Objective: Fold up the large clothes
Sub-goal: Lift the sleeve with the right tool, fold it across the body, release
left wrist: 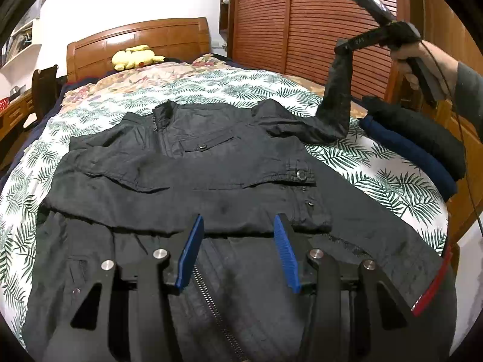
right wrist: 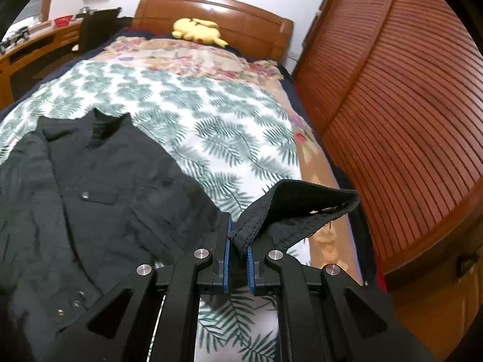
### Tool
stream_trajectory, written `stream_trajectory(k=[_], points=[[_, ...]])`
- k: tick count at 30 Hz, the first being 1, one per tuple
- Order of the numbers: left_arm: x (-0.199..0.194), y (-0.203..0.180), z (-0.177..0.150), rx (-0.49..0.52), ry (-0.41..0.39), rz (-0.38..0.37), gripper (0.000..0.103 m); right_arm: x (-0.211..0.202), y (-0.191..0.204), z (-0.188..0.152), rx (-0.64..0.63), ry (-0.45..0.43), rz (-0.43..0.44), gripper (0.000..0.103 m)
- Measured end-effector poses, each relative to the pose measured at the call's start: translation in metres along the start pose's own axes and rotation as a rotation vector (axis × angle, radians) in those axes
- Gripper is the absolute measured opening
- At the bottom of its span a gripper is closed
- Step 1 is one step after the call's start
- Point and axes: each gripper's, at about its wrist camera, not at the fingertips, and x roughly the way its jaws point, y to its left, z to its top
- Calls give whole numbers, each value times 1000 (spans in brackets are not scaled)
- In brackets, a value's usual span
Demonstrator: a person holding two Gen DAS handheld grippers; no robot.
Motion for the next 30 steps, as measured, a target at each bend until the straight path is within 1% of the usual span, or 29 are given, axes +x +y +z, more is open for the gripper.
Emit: stream_trajectory(k=[3,6,9,13,19,22,27,30], points=[[-3,3,1,-6,-6,6,47,-17,16,13,-15,-38,28,6],[-9,9,-1,-7,-15,18,47,-37,42,29,-49,-95,72,6],[-17,19,-3,-17,-21,36,47,-56,75,44,-87,-147,129,6],[-33,37,-10,-37,-35,71,48,-83,133,59,-151,-228,228,6],[-59,69,-23,-78,-59,125,48,-117,207,65,-230,-315,358,6],[-67,82,-28,-102,-65,145,48,-126,236,65,-262,-328,413,6],[-85,100,-34,-135,-91,161,48,-130,270,59,-291,-318,489,6],[-91,109,-35,-150,-100,170,48,-135,284,51,-297,-323,489,8]])
